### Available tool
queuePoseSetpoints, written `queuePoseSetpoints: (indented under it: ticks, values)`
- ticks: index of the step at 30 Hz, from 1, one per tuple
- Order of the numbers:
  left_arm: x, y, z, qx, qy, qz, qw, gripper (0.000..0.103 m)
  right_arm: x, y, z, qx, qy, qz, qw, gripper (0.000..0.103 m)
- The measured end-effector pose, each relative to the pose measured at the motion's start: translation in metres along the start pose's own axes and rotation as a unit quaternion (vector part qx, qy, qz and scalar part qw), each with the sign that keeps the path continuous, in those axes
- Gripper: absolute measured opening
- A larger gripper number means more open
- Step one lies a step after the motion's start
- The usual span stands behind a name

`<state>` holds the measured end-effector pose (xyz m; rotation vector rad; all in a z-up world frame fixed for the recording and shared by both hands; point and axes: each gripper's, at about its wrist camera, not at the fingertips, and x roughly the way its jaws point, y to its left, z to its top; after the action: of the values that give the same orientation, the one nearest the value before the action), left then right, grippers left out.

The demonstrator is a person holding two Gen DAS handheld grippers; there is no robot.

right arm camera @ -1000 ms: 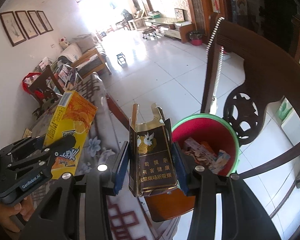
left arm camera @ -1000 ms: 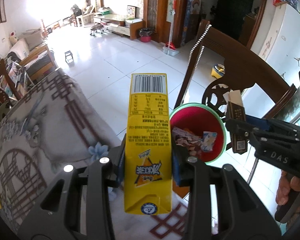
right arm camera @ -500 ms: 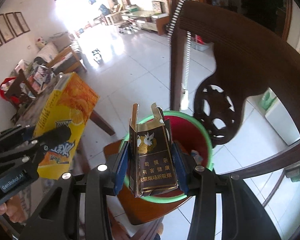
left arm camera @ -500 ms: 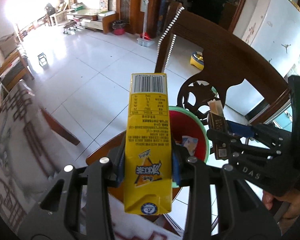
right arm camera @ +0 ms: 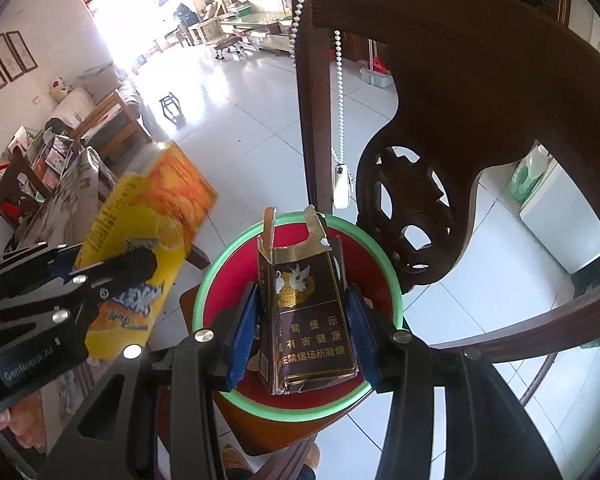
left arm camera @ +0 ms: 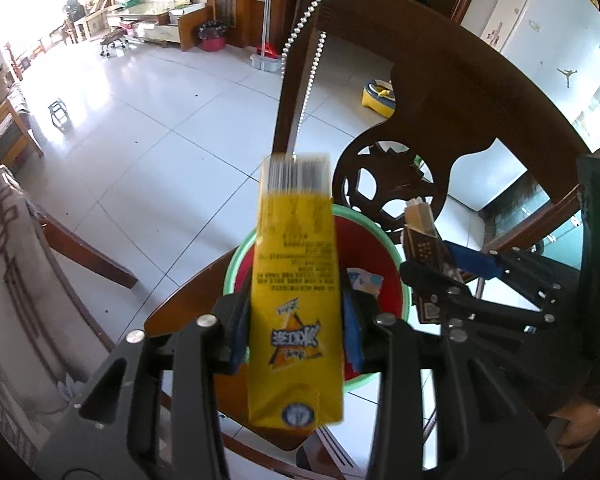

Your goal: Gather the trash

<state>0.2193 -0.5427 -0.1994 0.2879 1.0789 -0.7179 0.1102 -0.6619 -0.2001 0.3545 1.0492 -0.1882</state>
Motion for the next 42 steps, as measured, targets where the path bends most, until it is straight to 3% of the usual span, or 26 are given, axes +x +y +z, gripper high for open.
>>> queuePoseSetpoints:
  ticks: [1, 3, 5, 10, 13, 16, 18, 20, 22, 26, 28, 29, 30, 32, 36, 42]
  values:
    - [0.000, 0.001, 0.001, -0.003, -0.002, -0.001, 1.0000, 0.057, 0.001, 0.000, 0.000, 0.002, -0.001, -0.003, 1.000, 0.055]
    - [-0.002, 0.004, 0.001, -0.011, -0.009, -0.002, 0.9999, 0.060, -0.001, -0.002, -0.002, 0.008, -0.008, -0.013, 1.000, 0.069]
    - [-0.004, 0.006, -0.001, -0.015, -0.011, -0.003, 0.9998, 0.070, -0.002, -0.004, -0.003, 0.014, -0.009, -0.011, 1.000, 0.070]
    - [-0.034, 0.014, -0.010, -0.025, -0.040, 0.011, 0.9988, 0.070, -0.022, 0.001, -0.010, 0.008, -0.021, -0.042, 0.999, 0.070]
    - [-0.076, 0.025, -0.020, -0.031, -0.090, 0.043, 0.9946, 0.074, -0.051, 0.012, -0.016, 0.005, -0.050, -0.054, 0.997, 0.070]
    - [-0.129, 0.039, -0.035, -0.048, -0.149, 0.082, 0.9843, 0.084, -0.087, 0.029, -0.023, 0.003, -0.098, -0.056, 0.994, 0.078]
    - [-0.166, 0.050, -0.046, -0.065, -0.191, 0.105, 0.9739, 0.091, -0.122, 0.048, -0.033, -0.001, -0.150, -0.052, 0.987, 0.084]
    - [-0.208, 0.060, -0.062, -0.080, -0.240, 0.135, 0.9580, 0.098, -0.155, 0.068, -0.043, -0.009, -0.205, -0.050, 0.977, 0.097]
    - [-0.248, 0.069, -0.080, -0.090, -0.283, 0.159, 0.9417, 0.098, -0.186, 0.088, -0.056, -0.016, -0.267, -0.045, 0.963, 0.096]
    - [-0.309, 0.079, -0.114, -0.102, -0.345, 0.231, 0.9041, 0.098, -0.236, 0.129, -0.092, -0.013, -0.392, -0.037, 0.919, 0.096]
    - [-0.329, 0.085, -0.128, -0.124, -0.344, 0.271, 0.8904, 0.098, -0.245, 0.147, -0.100, -0.014, -0.385, -0.031, 0.922, 0.096]
    - [-0.336, 0.090, -0.133, -0.131, -0.340, 0.268, 0.8920, 0.098, -0.246, 0.155, -0.101, -0.019, -0.374, -0.027, 0.927, 0.096]
    - [-0.345, 0.098, -0.141, -0.139, -0.330, 0.244, 0.9013, 0.098, -0.246, 0.162, -0.102, -0.024, -0.364, -0.026, 0.931, 0.096]
    - [-0.360, 0.111, -0.152, -0.156, -0.321, 0.222, 0.9076, 0.098, -0.248, 0.181, -0.109, -0.027, -0.361, -0.032, 0.932, 0.096]
    - [-0.390, 0.123, -0.178, -0.153, -0.332, 0.235, 0.9008, 0.098, -0.254, 0.211, -0.122, -0.032, -0.357, -0.035, 0.933, 0.096]
    - [-0.417, 0.143, -0.211, -0.163, -0.338, 0.220, 0.9002, 0.098, -0.267, 0.245, -0.147, -0.042, -0.346, -0.035, 0.937, 0.096]
